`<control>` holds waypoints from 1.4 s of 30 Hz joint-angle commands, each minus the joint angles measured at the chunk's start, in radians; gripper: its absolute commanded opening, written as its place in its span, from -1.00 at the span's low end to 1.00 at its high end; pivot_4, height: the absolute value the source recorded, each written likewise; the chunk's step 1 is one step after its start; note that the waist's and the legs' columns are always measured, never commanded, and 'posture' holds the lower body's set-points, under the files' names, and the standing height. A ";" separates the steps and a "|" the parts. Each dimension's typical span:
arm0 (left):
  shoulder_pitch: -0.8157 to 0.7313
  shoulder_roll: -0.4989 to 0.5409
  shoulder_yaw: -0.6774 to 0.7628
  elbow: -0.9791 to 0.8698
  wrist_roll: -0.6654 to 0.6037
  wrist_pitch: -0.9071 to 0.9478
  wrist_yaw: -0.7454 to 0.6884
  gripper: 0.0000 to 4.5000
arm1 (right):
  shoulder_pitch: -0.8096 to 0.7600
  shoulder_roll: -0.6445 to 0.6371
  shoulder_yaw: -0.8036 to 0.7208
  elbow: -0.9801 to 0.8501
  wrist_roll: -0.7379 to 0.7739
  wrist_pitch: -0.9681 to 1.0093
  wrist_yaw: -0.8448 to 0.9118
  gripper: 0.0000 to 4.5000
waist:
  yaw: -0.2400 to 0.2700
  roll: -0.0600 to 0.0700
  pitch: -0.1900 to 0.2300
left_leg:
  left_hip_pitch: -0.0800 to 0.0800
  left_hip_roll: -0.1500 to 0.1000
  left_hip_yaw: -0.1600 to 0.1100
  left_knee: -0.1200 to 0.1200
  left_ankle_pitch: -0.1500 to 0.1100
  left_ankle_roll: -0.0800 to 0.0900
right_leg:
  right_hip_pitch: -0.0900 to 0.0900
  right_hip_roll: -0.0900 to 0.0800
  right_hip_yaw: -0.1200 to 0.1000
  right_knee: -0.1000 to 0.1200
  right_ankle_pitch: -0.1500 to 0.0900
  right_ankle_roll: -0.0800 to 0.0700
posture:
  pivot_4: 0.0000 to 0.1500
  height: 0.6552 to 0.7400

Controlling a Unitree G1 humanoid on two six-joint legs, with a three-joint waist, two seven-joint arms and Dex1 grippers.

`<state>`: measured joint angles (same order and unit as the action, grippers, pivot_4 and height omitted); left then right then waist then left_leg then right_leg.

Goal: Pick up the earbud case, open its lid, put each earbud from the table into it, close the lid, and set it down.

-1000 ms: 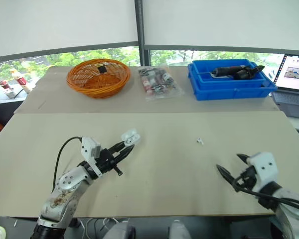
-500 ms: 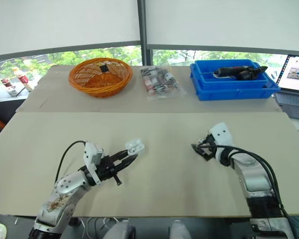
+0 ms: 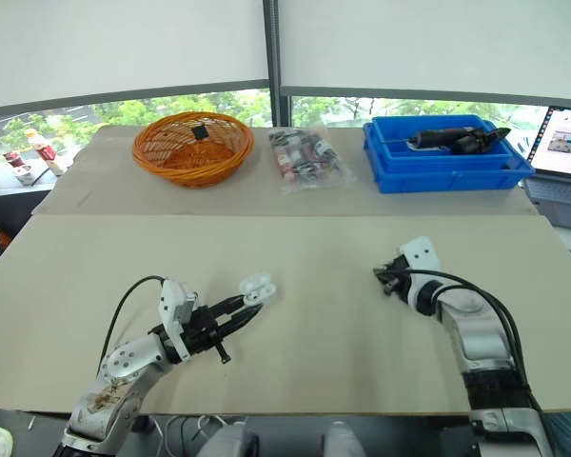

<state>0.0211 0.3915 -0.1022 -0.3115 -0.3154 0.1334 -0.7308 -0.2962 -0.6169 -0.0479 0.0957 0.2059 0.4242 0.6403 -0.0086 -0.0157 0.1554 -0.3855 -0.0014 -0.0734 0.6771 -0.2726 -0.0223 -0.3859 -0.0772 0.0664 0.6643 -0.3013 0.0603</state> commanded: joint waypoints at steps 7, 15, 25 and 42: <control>0.010 0.007 0.003 -0.067 -0.018 0.011 0.005 -0.76 | 0.254 -0.322 0.009 -0.258 0.013 -0.138 0.382 -0.85 | 0.000 0.001 0.000 | 0.000 0.000 0.000 0.000 0.000 0.000 | 0.001 0.000 0.000 -0.001 0.000 0.000 | 1.00 1.00; 0.036 0.006 -0.010 -0.124 -0.023 0.057 0.021 -0.76 | 0.340 -0.535 -0.010 -0.145 0.025 -0.494 0.717 -0.85 | -0.005 0.000 0.001 | 0.002 0.001 0.003 0.000 0.000 0.000 | 0.002 0.000 0.001 -0.001 0.000 0.000 | 1.00 1.00; 0.084 0.013 -0.007 -0.189 -0.023 0.100 0.047 -0.76 | 0.297 -0.540 0.066 -0.078 -0.028 -0.554 0.802 -0.85 | -0.001 0.000 0.001 | 0.001 0.001 0.003 0.000 0.000 0.000 | 0.002 0.000 0.001 -0.001 0.000 0.000 | 1.00 1.00; 0.129 0.021 -0.015 -0.220 -0.027 0.139 0.061 -0.76 | 0.428 -0.642 -0.161 -0.433 0.089 -0.136 0.713 0.23 | 0.009 0.002 0.001 | 0.002 0.000 0.001 0.000 0.000 0.001 | 0.002 0.000 0.002 -0.001 0.000 0.000 | 1.00 1.00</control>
<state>0.1541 0.4122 -0.1155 -0.4983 -0.3231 0.2799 -0.6693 0.1357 -1.2346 -0.1621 -0.2534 0.2732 0.2057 1.3791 0.0000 -0.0137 0.1564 -0.3838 -0.0010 -0.0718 0.6776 -0.2730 -0.0218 -0.3839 -0.0767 0.0679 0.6636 -0.3015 0.0604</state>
